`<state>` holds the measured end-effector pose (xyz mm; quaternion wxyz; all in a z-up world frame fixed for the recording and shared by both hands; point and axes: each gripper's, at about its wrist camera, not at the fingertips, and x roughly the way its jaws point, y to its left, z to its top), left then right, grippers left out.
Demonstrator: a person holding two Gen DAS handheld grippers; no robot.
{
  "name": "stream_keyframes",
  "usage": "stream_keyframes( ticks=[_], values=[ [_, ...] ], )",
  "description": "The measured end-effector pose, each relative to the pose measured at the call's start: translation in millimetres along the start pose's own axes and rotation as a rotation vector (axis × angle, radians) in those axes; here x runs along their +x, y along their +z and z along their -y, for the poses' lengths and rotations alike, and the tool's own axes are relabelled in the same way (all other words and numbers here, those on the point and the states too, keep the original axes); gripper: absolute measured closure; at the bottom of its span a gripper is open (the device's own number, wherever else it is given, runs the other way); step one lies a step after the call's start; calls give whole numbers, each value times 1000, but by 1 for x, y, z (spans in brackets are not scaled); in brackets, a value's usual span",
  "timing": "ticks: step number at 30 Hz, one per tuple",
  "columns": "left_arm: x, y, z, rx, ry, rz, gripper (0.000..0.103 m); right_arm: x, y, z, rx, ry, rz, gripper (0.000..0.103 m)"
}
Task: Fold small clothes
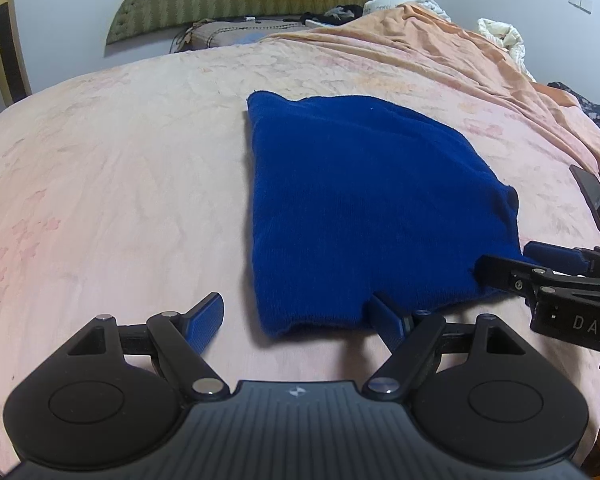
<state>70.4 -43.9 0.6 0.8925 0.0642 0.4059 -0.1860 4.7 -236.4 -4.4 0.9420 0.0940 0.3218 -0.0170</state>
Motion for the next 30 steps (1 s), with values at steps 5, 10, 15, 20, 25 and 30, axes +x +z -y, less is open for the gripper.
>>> stream_keyframes(
  ticks=[5, 10, 15, 20, 25, 30],
  values=[
    [-7, -12, -3, -17, 14, 30, 23, 0, -9, -8, -28, -40, -3, 17],
    [-16, -18, -13, -56, 8, 59, 23, -3, -18, -9, -10, -61, -1, 17],
    [-20, -2, -32, -116, -52, 90, 23, -6, -9, 15, 109, 24, 15, 14],
    [5, 34, -47, -140, -75, 83, 23, 21, 13, 55, 257, 136, -1, 14],
    [53, 77, -64, -202, -165, 13, 23, 75, 40, 94, 372, 259, -57, 19],
    [102, 107, -74, -282, -274, -60, 23, 122, 65, 110, 403, 412, -82, 27]
  ],
)
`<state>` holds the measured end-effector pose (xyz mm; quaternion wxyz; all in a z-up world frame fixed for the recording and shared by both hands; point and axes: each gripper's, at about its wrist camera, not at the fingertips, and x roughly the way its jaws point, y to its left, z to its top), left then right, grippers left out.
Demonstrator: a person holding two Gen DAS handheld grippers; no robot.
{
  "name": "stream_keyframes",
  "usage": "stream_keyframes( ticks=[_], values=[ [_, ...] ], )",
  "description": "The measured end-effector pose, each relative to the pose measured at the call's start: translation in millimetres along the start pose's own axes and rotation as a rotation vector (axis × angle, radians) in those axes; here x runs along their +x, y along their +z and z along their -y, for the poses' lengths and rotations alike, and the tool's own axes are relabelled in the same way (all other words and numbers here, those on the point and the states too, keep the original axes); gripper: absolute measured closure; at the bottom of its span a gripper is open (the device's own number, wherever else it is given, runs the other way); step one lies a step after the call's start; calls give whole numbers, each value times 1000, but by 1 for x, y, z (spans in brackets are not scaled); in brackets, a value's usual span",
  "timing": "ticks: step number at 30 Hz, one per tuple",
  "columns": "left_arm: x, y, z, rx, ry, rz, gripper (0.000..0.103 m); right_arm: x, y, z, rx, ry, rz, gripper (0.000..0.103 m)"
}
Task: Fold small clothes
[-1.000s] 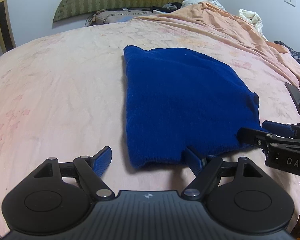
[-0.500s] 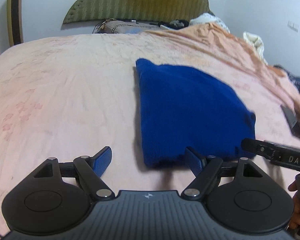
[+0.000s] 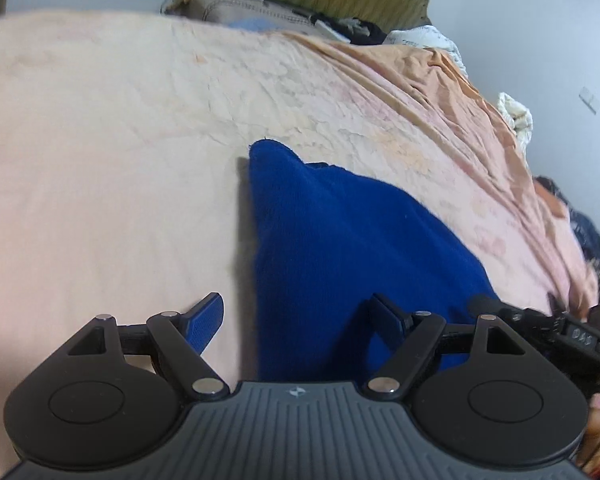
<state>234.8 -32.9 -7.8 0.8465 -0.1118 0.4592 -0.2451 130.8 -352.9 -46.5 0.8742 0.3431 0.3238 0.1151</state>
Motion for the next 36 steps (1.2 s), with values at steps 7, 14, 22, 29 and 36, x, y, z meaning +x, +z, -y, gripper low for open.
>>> stream_keyframes(
  ticks=[7, 14, 22, 29, 36],
  values=[
    [46, 33, -4, -47, -120, -13, 24, 58, 46, 17, 17, 120, -84, 55],
    [57, 45, -2, 35, -96, 31, 83, 101, 70, 13, -32, 142, -151, 81],
    [27, 55, 1, 134, -2, 171, 85, 109, 81, -21, -149, 156, -118, 83],
    [33, 57, 18, 257, 191, 161, 79, 137, 92, -44, -235, -45, -117, 58],
    [-20, 7, 33, 289, 307, 237, 54, 54, 63, -70, -416, -282, 82, 52]
  ],
)
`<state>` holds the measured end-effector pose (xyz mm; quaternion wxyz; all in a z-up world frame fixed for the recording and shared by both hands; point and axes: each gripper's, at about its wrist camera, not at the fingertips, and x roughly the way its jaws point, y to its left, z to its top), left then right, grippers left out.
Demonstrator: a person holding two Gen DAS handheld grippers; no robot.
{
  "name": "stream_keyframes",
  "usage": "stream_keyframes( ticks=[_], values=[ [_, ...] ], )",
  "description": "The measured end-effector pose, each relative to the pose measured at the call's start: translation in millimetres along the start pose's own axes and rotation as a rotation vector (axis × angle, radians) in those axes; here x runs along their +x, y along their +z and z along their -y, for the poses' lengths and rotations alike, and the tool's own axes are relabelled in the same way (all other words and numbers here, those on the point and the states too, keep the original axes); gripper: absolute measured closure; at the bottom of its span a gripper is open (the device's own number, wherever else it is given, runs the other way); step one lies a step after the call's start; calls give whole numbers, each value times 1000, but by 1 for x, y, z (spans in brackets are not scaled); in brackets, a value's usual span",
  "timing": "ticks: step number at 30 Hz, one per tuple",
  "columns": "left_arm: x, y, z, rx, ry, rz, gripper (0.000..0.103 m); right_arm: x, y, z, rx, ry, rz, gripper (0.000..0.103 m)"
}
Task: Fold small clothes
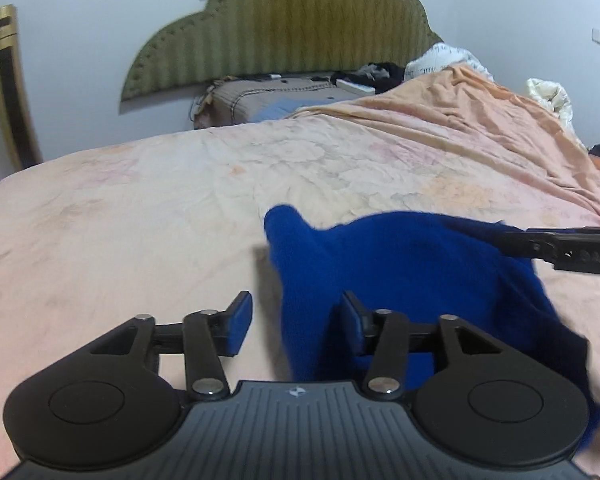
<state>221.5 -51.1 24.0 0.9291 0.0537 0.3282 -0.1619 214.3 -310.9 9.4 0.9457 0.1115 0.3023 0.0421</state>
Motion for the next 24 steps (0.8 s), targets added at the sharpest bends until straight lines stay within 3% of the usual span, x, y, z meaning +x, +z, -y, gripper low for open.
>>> stream_keyframes(
  ticks=[2, 5, 6, 8, 9, 12, 15, 19, 21, 24],
  values=[
    [-8, -13, 2, -19, -19, -12, 54, -26, -11, -12, -93, -4, 26, 53],
    [-1, -23, 4, -37, 21, -56, 53, -42, -28, -28, -185, 78, -10, 53],
    [-3, -25, 2, -68, 23, -71, 54, -39, -32, -30, -188, 69, -45, 52],
    [-18, -26, 0, -117, -9, -59, 54, -27, -38, -26, -158, -37, -100, 52],
    [-27, -28, 1, -116, -14, -43, 54, -28, -41, -21, -124, -91, -101, 47],
    [-51, -41, 11, -91, 23, -15, 39, -59, -47, -23, -50, -59, -33, 46],
    [-61, -57, 22, -80, 38, -19, 36, -74, -65, -43, -103, -3, -20, 26],
    [-62, -78, 32, -71, 57, -75, 36, -68, -94, -61, -181, -120, -99, 26],
    [-67, -87, 33, -71, 66, -75, 36, -72, -96, -60, -142, -147, -77, 24],
    [-77, -95, 33, -86, 74, -66, 36, -94, -98, -58, -67, -122, -22, 10]
  ],
)
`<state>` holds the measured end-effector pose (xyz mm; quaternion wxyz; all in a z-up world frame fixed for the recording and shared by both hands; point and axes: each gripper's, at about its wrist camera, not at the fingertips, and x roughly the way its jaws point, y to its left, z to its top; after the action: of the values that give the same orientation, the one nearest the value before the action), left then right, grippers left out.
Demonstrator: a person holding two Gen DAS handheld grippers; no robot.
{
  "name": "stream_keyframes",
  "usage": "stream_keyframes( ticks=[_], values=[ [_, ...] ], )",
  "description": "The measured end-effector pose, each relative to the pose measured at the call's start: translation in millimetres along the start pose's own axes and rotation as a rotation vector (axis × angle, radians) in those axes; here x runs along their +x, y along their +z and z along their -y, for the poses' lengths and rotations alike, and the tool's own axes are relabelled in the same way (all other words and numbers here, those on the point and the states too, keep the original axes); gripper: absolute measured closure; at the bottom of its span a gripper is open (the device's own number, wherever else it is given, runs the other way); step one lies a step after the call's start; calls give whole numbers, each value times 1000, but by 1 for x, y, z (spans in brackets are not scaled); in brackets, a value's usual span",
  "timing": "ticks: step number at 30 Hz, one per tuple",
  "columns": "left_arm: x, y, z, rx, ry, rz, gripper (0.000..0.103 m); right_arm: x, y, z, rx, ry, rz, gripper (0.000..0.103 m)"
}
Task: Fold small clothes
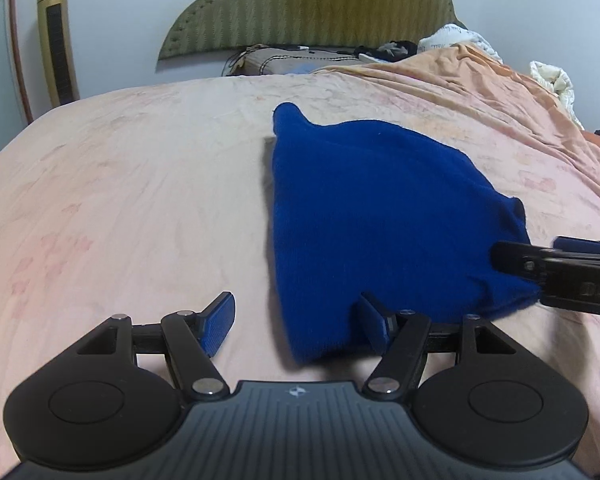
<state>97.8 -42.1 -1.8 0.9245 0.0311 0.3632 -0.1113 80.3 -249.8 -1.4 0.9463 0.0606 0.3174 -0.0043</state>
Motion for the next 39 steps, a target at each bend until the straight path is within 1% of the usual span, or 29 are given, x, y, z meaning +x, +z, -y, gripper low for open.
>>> stream_keyframes(
  ticks=[1, 3, 8, 11, 15, 17, 18, 20, 27, 31, 35, 39],
  values=[
    [-3, -2, 0, -6, 1, 3, 36, -8, -2, 0, 11, 6, 17, 8],
    [-7, -6, 0, -12, 4, 6, 36, -15, -7, -3, 6, 10, 29, 8],
    [-15, -16, 2, -16, 14, 1, 36, -26, -21, -7, 11, 11, 10, 8],
    [-17, -23, 3, -21, 26, -6, 30, -29, -29, -9, 20, 17, -2, 8],
    [-19, -34, 3, -39, 39, -12, 29, -33, -37, -12, 1, 10, -5, 7],
    [-20, -38, 1, -51, 35, -17, 25, -35, -41, -14, -15, 0, -1, 7],
    [-20, -40, 1, -56, 37, -14, 22, -36, -42, -14, -22, -6, 1, 6],
    [-21, -43, 2, -60, 50, 1, 20, -37, -45, -15, -35, -10, 5, 6],
    [-18, -49, 10, -23, 71, 30, 15, -38, -53, -13, -54, -18, 5, 5],
    [-17, -51, 12, -1, 101, 51, 13, -38, -56, -14, -80, -28, 7, 5],
    [-14, -52, 10, -13, 122, 48, 6, -36, -58, -14, -91, -32, 6, 4],
    [-13, -54, 9, -18, 122, 54, 5, -29, -62, -12, -97, -31, -9, 4]
  ],
)
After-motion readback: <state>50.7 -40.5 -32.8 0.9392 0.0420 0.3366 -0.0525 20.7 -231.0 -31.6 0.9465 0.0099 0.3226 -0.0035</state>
